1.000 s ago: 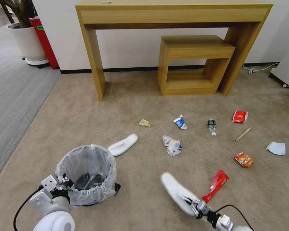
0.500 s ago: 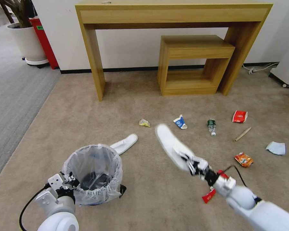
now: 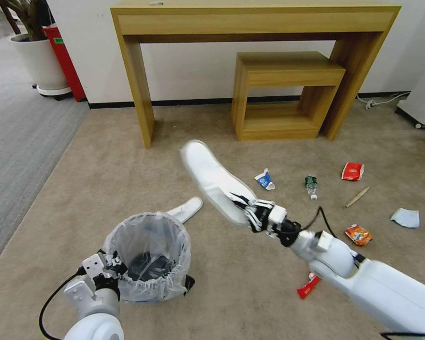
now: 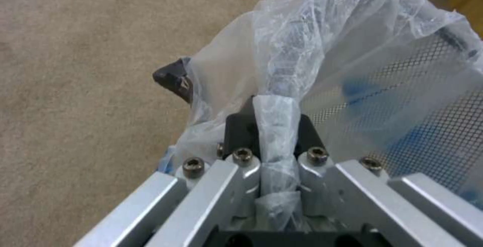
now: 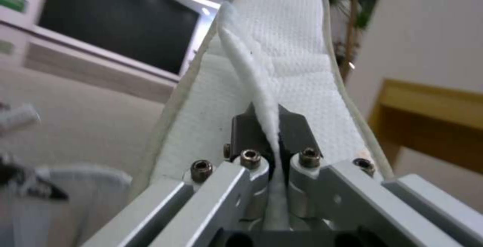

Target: Pick up the trash bin and place the garbage on the floor into it.

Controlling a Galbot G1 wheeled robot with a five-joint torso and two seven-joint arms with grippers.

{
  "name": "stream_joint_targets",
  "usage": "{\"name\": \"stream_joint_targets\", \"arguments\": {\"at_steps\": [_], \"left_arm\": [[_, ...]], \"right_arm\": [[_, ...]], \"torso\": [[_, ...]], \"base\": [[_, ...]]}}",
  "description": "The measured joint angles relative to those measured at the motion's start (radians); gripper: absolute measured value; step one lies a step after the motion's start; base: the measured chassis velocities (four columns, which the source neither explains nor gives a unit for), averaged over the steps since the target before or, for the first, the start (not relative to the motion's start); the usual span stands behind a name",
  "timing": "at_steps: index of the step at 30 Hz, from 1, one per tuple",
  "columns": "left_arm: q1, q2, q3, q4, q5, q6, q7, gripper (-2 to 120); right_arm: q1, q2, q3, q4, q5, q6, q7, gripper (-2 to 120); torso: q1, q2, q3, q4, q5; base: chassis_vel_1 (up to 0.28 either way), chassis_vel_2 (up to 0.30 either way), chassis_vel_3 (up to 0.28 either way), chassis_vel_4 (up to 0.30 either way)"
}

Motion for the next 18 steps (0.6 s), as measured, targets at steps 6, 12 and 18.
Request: {"name": "stream_joint_targets", "arguments": {"at_steps": [6, 12, 18], "left_arm": [[0.01, -0.001, 0.009, -0.01, 0.01, 0.0, 0.003, 3], [0.019, -0.001, 0.011, -0.021, 0.012, 0.0, 0.004, 3], [0.021, -0.001, 0.011, -0.026, 0.013, 0.0, 0.004, 3]], "right_arm": [[0.071, 0.05, -0.084, -0.026, 0.002, 0.006, 0.0, 0], [0.135, 0.098, -0.193, -0.063, -0.001, 0.016, 0.0, 0], [0.15, 0.115, -0.222, -0.074, -0.004, 0.018, 0.0, 0]], "torso": [[0.0, 0.0, 0.0, 0.0, 0.0001], [0.0, 0.0, 0.0, -0.0003, -0.0001], [0.0, 0.0, 0.0, -0.0002, 0.0]], "base": [[0.0, 0.0, 0.0, 0.0], [0.0, 0.0, 0.0, 0.0], [0.0, 0.0, 0.0, 0.0]]}}
